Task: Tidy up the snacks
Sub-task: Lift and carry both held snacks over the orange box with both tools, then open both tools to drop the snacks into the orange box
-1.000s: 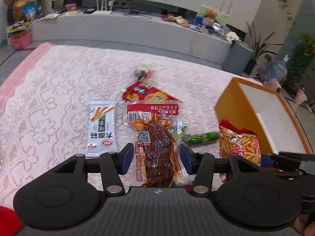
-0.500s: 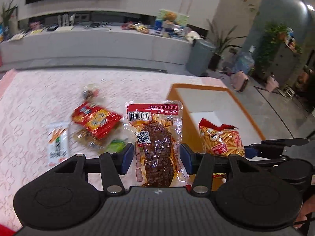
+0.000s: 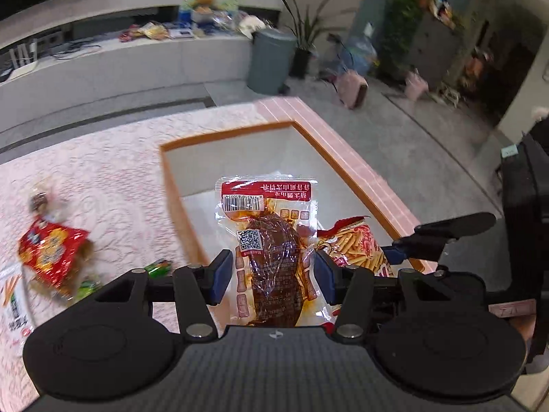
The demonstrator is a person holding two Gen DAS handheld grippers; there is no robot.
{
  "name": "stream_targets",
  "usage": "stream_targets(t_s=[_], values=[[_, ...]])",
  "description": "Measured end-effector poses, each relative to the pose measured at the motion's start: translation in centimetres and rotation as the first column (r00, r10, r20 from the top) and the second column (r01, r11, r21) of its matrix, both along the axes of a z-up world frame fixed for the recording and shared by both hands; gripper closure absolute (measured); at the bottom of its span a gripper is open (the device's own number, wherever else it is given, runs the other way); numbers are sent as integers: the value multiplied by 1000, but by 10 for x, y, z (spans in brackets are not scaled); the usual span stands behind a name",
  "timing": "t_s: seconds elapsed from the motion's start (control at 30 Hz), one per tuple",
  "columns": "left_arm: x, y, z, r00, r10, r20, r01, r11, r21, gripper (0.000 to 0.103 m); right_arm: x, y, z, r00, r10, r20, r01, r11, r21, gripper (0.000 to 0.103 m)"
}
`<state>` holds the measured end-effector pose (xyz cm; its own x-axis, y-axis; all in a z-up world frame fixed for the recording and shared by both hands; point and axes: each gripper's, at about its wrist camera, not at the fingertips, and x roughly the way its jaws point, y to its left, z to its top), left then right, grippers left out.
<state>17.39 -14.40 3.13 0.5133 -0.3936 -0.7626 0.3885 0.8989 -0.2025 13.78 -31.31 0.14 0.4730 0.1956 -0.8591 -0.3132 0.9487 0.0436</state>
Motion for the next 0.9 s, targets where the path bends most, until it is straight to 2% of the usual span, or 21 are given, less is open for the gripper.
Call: stream_targets(t_s=[0.23, 0.33, 0.47, 0.67, 0.9], values=[[26, -33, -28, 994, -80, -72, 85, 994, 72, 44, 24, -22, -25, 997, 34, -76, -36, 999, -23, 61], [29, -45, -37, 989, -127, -74, 136, 983, 127, 44, 33, -23, -33, 991, 84, -103, -88, 996, -32, 61], [34, -54, -49, 977, -172, -124, 192, 968, 165, 44, 41, -21, -46, 976, 162, -142, -172, 983, -60, 61], [41, -61, -67, 969, -199, -148, 229, 949, 217, 43, 52, -12, -67, 952, 228, -204, -245, 967, -64, 61], [40, -67, -80, 956, -254, -145, 284, 921, 265, 42, 56, -11, -84, 936, 242, -257, -269, 960, -74, 60]])
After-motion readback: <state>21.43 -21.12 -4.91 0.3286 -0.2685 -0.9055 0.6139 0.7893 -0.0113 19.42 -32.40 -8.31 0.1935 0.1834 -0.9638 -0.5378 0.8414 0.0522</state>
